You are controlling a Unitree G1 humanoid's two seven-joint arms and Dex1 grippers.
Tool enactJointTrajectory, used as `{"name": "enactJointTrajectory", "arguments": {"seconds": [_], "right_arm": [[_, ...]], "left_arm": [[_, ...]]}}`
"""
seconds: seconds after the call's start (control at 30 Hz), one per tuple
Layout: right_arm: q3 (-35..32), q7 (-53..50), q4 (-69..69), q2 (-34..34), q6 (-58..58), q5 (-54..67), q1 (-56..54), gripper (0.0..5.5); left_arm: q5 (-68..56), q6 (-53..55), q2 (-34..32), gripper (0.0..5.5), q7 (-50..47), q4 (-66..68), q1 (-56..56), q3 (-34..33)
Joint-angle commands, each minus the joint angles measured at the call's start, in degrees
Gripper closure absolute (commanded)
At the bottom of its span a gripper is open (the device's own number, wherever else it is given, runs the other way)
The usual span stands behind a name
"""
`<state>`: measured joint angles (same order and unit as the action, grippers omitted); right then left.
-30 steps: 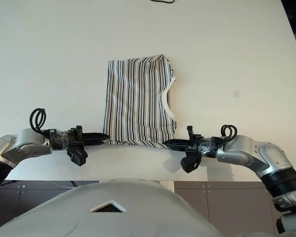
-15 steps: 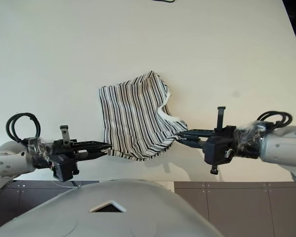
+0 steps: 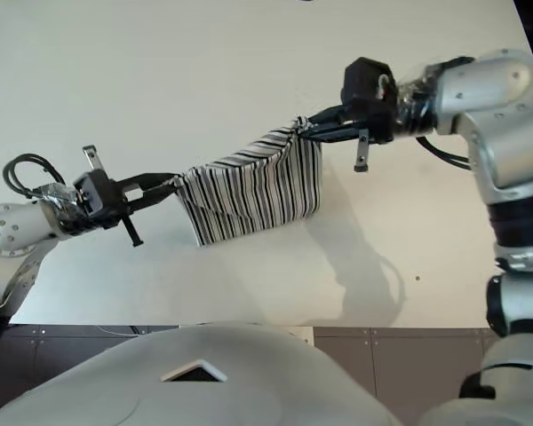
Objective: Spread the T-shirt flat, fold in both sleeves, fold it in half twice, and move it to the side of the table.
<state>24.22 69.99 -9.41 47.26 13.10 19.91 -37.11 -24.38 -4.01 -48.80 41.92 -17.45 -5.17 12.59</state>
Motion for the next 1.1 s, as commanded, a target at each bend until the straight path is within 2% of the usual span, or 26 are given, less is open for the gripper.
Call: {"name": "enactJointTrajectory", "arguments": {"seconds": [0.03, 0.2, 0.4, 0.43, 0.47, 0.63, 0.7, 0.83, 1.0, 1.1], "right_arm": [[3.2, 0.9, -18.3, -10.5, -5.7, -8.5, -8.5, 5.4], [4.2, 1.1, -35.7, -17.9, -12.4, -16.4, -10.8, 5.4], [2.1, 0.5, -41.0, -20.6, -15.2, -20.1, -9.6, 5.4], [1.4, -0.9, -41.7, -21.0, -15.6, -20.4, -9.7, 5.4], [0.2, -2.4, -42.3, -21.3, -16.0, -20.5, -9.7, 5.08], [-5.5, -8.2, -42.1, -20.2, -17.2, -20.1, -8.7, 4.31], [-7.8, -10.6, -39.9, -19.8, -18.0, -19.9, -7.6, 4.24], [-10.8, -11.2, -27.4, -22.1, -17.0, -16.1, -1.8, 4.24], [-7.4, -4.6, -7.9, -24.9, -6.2, -8.8, 7.8, 4.24], [-3.4, 0.0, -5.1, -24.2, -1.9, -8.6, 11.2, 4.24]], "left_arm": [[2.5, 4.6, 3.4, 5.37, 1.7, 6.5, 4.9, 0.3], [7.0, 14.1, 9.7, 5.37, 1.3, 15.3, 12.0, 3.9], [10.9, 19.4, 15.8, 5.37, -1.5, 21.7, 14.5, 3.7], [11.6, 19.7, 16.3, 5.01, -1.9, 22.0, 14.3, 3.7], [12.5, 19.8, 16.7, 4.92, -2.4, 22.2, 14.0, 3.8], [14.3, 18.9, 19.1, 4.22, -5.2, 23.5, 13.3, 1.2], [12.5, 20.3, 21.3, 4.02, -6.8, 24.0, 14.1, -1.3], [7.6, 27.9, 26.2, 4.02, -9.1, 25.1, 15.7, -6.0], [13.9, 26.1, 24.9, 4.02, -8.8, 26.5, 15.8, -2.4], [17.0, 23.8, 25.4, 4.02, -7.5, 27.9, 17.1, 0.1]]}}
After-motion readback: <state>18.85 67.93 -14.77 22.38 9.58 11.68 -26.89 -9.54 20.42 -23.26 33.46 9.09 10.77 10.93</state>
